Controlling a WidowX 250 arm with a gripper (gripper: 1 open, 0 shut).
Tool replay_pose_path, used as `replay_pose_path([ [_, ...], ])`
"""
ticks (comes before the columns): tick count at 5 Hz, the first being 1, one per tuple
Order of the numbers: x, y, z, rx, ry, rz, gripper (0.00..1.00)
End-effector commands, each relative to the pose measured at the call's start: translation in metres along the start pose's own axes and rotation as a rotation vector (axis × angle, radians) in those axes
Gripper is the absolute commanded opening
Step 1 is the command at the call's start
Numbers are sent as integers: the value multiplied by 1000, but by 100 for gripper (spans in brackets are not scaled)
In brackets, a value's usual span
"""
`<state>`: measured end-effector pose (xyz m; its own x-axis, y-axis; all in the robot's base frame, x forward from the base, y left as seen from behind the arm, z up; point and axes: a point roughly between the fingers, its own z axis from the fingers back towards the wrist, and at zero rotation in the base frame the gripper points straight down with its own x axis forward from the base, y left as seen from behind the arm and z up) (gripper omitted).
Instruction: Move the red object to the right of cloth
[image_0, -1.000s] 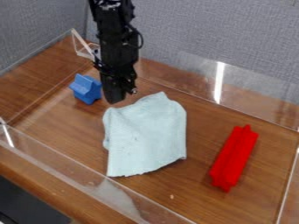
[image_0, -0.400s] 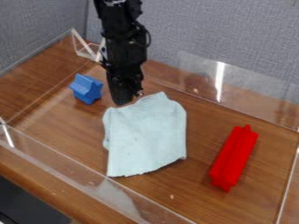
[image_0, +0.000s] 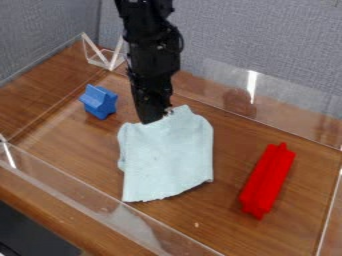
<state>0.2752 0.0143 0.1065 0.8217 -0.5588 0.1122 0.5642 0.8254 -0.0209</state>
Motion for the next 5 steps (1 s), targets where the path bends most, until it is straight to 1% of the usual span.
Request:
replay_pose_path([
  [1,3,-23,15,13,-46,-74,0],
  [2,5,-52,9,-16,-48,-154,0],
  [3,9,-84,-4,-51,-39,-236,0],
  [4,12,-112,-22,-88,-26,-306,0],
  [5,13,-133,-42,-116,-5,-354,0],
])
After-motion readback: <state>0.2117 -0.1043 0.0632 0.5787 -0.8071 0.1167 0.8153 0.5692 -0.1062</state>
